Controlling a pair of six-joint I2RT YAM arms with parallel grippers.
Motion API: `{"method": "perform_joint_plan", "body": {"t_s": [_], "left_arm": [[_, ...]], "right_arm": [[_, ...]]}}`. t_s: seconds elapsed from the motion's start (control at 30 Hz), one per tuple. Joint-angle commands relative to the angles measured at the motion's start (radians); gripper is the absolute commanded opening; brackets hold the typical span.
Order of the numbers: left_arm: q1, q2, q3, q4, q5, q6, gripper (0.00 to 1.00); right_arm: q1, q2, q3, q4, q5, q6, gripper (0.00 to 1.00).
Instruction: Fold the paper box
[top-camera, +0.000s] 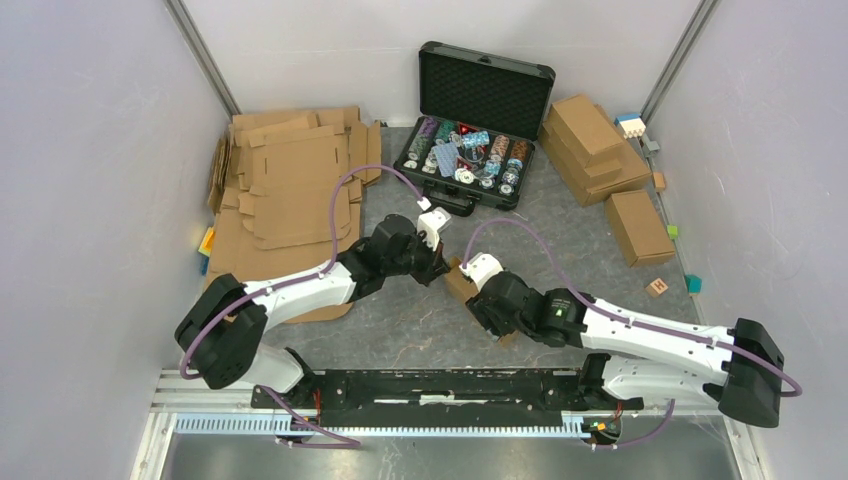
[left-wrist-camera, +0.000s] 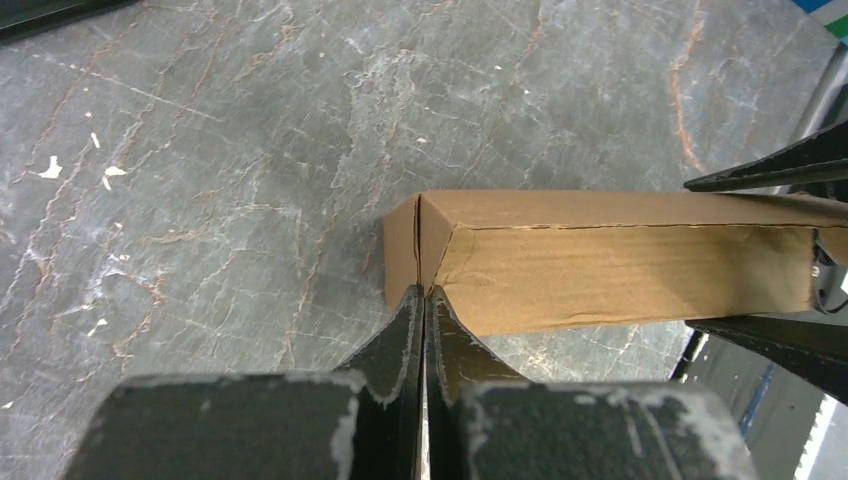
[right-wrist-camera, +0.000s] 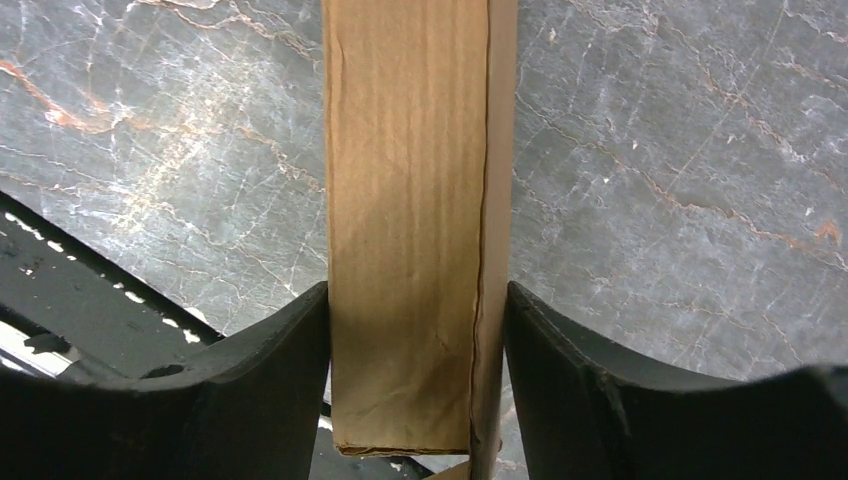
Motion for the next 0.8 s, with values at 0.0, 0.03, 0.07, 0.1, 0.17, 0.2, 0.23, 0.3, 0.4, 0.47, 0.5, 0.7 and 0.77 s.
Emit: {"method": "perform_joint_plan", "body": {"t_s": [0.0,0.03,0.07,0.1,0.17,0.2,0.23,0.3,0.4,0.47,0.5,0.7,0.77], "left_arm": [[-0.011,-0.017,0.017,-0.084,-0.086,0.058,0.02],[-0.013,-0.015,0.019,-0.090,-0.095,0.060,0.02],[-0.016,-0.014,0.021,-0.094,-0.106,0.060,0.02],[-0.017,-0.013,0.021,-0.095,-0.110,0.060,0.02],[-0.022,-0.012,0.021,-0.093,-0.108,0.060,0.02],[-0.025,-0.013,0.021,-0.089,-0.109,0.060,0.02],[-0.029,-0.011,0.022,-0.088,-0.112,0.060,0.02],[-0.035,-0.007,0.024,-0.088,-0.116,0.060,0.02],[-0.045,-0.012,0.022,-0.078,-0.119,0.060,0.02],[-0.053,-0.017,0.017,-0.065,-0.119,0.060,0.02],[-0.056,-0.017,0.017,-0.061,-0.119,0.060,0.02],[-0.061,-0.022,0.001,-0.018,-0.102,0.039,0.18],[-0.061,-0.021,-0.012,0.014,-0.084,0.021,0.22]], "right_arm": [[-0.003,0.007,0.054,-0.009,0.057,-0.006,0.69],[-0.003,0.005,0.054,-0.008,0.057,-0.007,0.72],[-0.003,0.002,0.053,-0.009,0.061,-0.008,0.76],[-0.004,-0.001,0.052,-0.011,0.061,-0.008,0.77],[-0.004,-0.011,0.053,-0.010,0.061,-0.009,0.81],[-0.005,-0.015,0.053,-0.012,0.060,-0.008,0.84],[-0.005,-0.021,0.054,-0.014,0.061,-0.005,0.87],[-0.005,-0.034,0.060,-0.023,0.058,0.001,0.92],[-0.005,-0.055,0.062,-0.035,0.058,0.000,0.94],[-0.004,-0.064,0.055,-0.034,0.057,-0.013,0.93],[-0.005,-0.064,0.051,-0.034,0.055,-0.015,0.92],[-0.005,-0.046,0.031,-0.010,0.013,-0.040,0.87],[-0.005,-0.052,0.027,0.004,0.010,-0.046,0.86]]}}
